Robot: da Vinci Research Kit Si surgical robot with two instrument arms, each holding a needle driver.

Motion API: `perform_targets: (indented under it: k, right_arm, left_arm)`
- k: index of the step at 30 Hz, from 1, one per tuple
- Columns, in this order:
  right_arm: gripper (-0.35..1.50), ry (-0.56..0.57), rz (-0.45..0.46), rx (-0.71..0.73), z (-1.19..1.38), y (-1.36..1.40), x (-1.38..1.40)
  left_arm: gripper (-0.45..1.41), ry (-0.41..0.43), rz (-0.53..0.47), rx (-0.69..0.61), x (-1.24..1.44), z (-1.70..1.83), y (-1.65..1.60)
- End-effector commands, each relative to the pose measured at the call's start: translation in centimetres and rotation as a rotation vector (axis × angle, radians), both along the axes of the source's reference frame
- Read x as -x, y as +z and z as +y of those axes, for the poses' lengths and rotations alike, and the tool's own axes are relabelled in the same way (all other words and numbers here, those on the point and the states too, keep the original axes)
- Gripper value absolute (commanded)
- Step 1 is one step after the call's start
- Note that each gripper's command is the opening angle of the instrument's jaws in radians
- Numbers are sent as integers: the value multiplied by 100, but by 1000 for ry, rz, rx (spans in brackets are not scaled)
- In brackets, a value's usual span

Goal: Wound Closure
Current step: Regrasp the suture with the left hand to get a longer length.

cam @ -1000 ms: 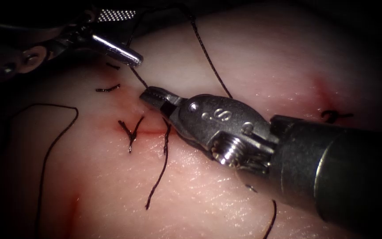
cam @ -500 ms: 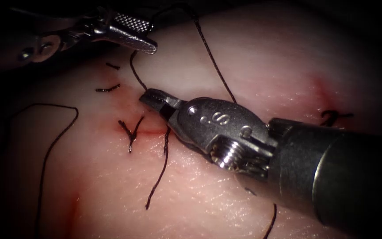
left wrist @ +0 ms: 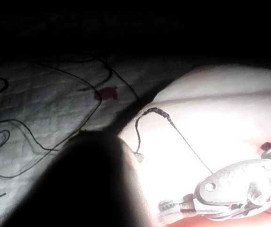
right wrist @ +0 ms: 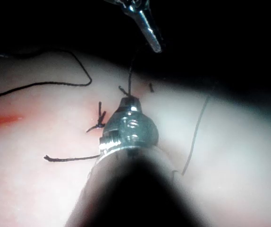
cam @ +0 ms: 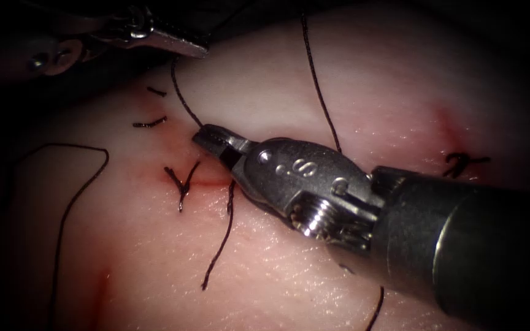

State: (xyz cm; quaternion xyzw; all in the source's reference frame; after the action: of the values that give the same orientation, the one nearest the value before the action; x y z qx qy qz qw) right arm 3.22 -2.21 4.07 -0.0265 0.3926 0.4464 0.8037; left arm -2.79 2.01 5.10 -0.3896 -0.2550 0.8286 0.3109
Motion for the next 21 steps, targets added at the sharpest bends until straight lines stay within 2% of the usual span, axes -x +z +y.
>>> perform_targets:
  k: [1, 3, 4, 6, 10, 17, 18, 19, 21]
  right_arm:
    - [-35, 0, 5, 4, 9, 0, -11]
    - [-35, -2, 5, 4, 9, 0, -9]
    - [-35, 1, -1, 4, 8, 0, -6]
    - [-35, -2, 0, 3, 8, 0, -3]
    - [-35, 4, -4, 7, 6, -3, 14]
    - [-35, 68, 4, 40, 20, -6, 28]
    - [34, 70, 42, 59, 24, -7, 29]
    - [34, 70, 42, 59, 24, -7, 29]
    - [133, 74, 85, 57, 26, -11, 28]
  left_arm:
    - [-45, 34, -47, 33, 1, 13, 0]
    - [-45, 29, -84, 49, -2, 12, -1]
    - [-45, -7, -127, 83, -7, 13, -3]
    - [-45, -26, -142, 98, -10, 12, -4]
    - [-45, -106, -238, 157, -32, -3, -14]
    - [-45, -148, -266, 181, -41, -13, -23]
    - [-45, -166, -277, 192, -36, -10, -22]
    - [-45, -166, -277, 192, -36, -10, -22]
    - [-45, -181, -281, 217, -26, 2, -16]
